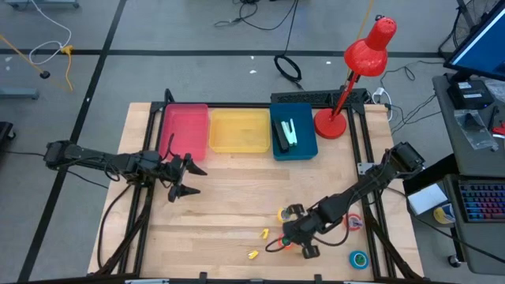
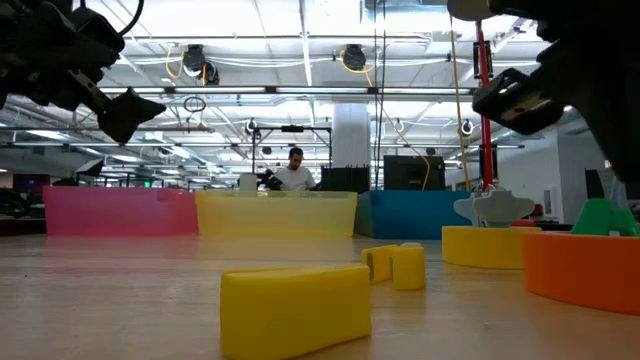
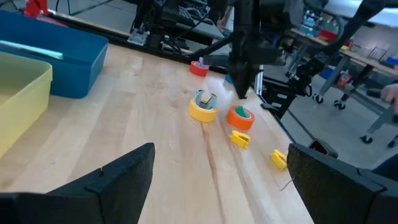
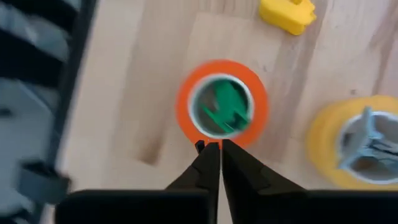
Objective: Pick and place Stapler, Stapler remover, tape
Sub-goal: Put the left green small stapler into the blue bin
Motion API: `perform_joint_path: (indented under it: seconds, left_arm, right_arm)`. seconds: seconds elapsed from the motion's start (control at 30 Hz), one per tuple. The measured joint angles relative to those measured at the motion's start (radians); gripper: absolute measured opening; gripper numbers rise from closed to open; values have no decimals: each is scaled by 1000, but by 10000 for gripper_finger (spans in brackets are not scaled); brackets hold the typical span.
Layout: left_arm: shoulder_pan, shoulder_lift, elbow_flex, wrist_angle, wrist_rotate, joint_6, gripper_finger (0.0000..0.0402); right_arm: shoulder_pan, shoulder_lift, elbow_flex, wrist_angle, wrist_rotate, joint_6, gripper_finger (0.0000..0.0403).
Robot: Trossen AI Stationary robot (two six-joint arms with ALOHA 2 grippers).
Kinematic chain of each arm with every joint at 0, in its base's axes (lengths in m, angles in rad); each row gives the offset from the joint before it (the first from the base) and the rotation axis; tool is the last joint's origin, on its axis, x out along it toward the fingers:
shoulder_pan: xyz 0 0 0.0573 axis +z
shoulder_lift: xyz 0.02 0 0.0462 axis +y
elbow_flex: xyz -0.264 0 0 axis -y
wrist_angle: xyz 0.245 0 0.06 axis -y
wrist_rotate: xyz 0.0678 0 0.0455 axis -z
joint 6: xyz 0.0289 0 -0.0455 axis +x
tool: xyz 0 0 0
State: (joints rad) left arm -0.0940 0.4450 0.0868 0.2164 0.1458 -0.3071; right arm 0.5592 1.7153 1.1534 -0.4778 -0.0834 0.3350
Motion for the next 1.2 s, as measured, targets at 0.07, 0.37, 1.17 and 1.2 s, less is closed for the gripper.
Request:
perform_joint_path:
  seconds: [0.07,0.37,1.17,1.2]
  left_arm:
    - [0,0,0,13,-6,-26,363]
    - [0,0,0,74,-18,-48,363]
    - [0,0,0,73,-18,-118,363]
    - [0,0,0,73,-18,-118,363]
  right_arm:
    - [-8,0,0,-16,-15,-88,31]
    - [-25,0,0,-10,-21,-409,135]
    - [-37,11,-132,313,-49,-566,148]
    - [-37,11,-134,316,-48,-566,148]
